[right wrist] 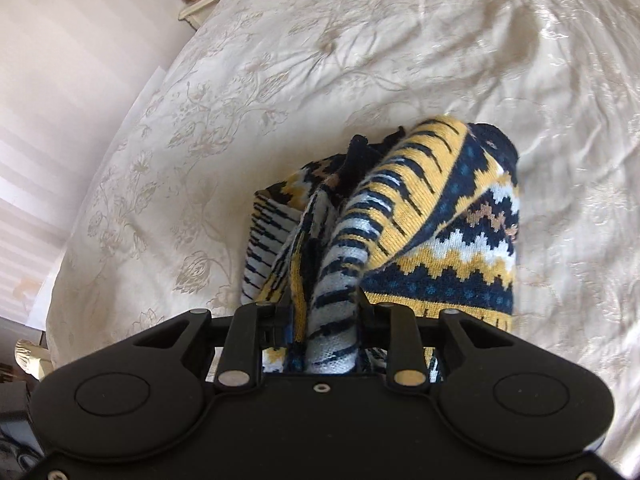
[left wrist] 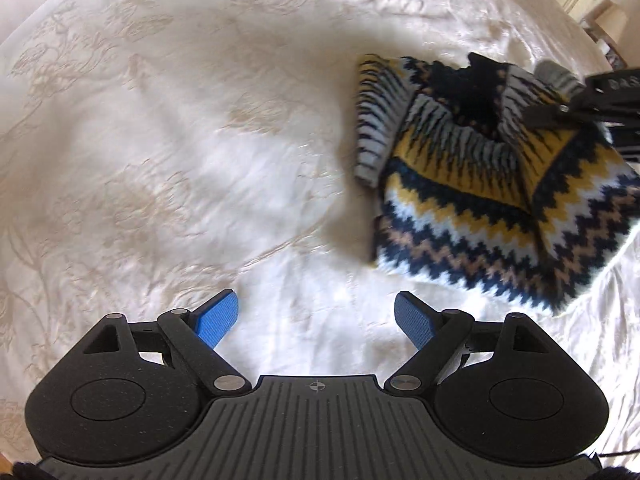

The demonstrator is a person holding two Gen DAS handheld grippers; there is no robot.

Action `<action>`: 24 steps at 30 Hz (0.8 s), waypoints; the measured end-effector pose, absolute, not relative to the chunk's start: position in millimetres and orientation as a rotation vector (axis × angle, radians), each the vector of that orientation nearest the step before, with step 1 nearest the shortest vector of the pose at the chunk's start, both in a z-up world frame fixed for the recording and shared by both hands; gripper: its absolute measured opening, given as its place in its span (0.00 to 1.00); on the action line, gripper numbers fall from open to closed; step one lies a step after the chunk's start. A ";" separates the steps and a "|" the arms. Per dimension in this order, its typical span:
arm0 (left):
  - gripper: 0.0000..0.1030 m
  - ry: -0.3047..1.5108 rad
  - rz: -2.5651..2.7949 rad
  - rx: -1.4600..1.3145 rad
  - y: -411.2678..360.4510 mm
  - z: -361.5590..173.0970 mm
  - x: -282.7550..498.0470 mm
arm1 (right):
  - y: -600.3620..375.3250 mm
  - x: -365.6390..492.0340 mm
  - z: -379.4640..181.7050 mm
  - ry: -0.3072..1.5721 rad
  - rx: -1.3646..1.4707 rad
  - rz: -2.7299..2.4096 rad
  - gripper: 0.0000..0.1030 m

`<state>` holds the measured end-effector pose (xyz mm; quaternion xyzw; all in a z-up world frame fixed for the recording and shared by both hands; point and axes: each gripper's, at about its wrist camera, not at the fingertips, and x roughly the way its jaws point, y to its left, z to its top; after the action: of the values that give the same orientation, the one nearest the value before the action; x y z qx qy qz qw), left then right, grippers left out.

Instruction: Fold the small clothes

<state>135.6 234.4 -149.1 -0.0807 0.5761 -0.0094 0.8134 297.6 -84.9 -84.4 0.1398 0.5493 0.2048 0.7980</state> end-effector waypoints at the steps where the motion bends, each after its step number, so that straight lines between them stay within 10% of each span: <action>1: 0.83 1.231 -0.018 -0.173 239.0 -150.2 135.0 | -73.5 299.9 -88.3 1.191 0.286 0.442 0.36; 16: 0.83 1.217 -0.031 -0.191 259.8 -142.1 144.2 | -44.2 298.2 -89.5 1.055 0.416 0.522 0.54; 24: 0.83 1.184 -0.089 -0.218 248.7 -126.8 187.3 | -55.5 240.8 -73.8 0.964 0.006 0.521 0.76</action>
<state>187.3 248.7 -126.8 -0.1023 0.5566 -0.0417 0.8234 240.8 -55.5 -73.8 0.0031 0.4584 0.2475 0.8536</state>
